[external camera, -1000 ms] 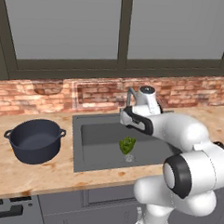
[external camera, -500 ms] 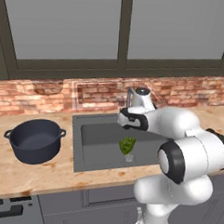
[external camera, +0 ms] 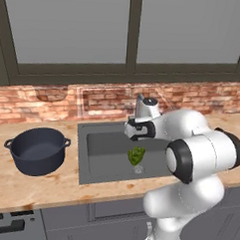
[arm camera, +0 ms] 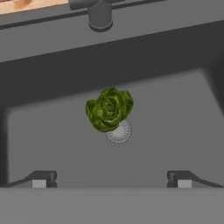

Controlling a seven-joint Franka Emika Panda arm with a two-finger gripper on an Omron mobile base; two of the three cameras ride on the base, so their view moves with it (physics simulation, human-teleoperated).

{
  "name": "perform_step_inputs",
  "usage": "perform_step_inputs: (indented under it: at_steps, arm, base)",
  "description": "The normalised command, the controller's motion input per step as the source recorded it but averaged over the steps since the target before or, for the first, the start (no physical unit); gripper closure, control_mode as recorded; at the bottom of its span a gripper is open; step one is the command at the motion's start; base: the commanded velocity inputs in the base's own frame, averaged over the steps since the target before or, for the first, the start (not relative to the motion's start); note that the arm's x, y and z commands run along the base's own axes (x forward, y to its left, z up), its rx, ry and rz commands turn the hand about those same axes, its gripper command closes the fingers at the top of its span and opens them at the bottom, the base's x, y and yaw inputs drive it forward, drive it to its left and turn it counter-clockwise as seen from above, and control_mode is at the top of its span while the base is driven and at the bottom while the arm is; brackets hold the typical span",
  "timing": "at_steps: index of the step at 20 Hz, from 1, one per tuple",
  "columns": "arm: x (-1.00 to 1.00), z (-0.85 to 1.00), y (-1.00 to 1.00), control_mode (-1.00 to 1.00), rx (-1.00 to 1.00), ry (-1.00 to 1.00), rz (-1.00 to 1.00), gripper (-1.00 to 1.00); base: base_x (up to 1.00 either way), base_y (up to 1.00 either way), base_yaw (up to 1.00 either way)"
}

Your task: Dump the lettuce from the pot into the sink. Then turn on the water and wash the lettuce. Then turn off the water and put the lettuce back in the pot.

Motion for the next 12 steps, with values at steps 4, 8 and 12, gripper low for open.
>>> perform_step_inputs:
  at_steps: [4, 8, 12]
  arm:
    - [0.13, -0.31, 0.00, -1.00, 0.00, 0.00, 0.00, -1.00]
    - [0.13, -0.31, 0.00, -1.00, 0.00, -0.01, 0.00, -1.00]
    - [0.26, -0.32, 0.00, -1.00, 0.00, 0.00, 0.00, -1.00]
  base:
    - [0.00, 0.00, 0.00]
    - [0.00, 0.00, 0.00]
    - [0.00, 0.00, 0.00]
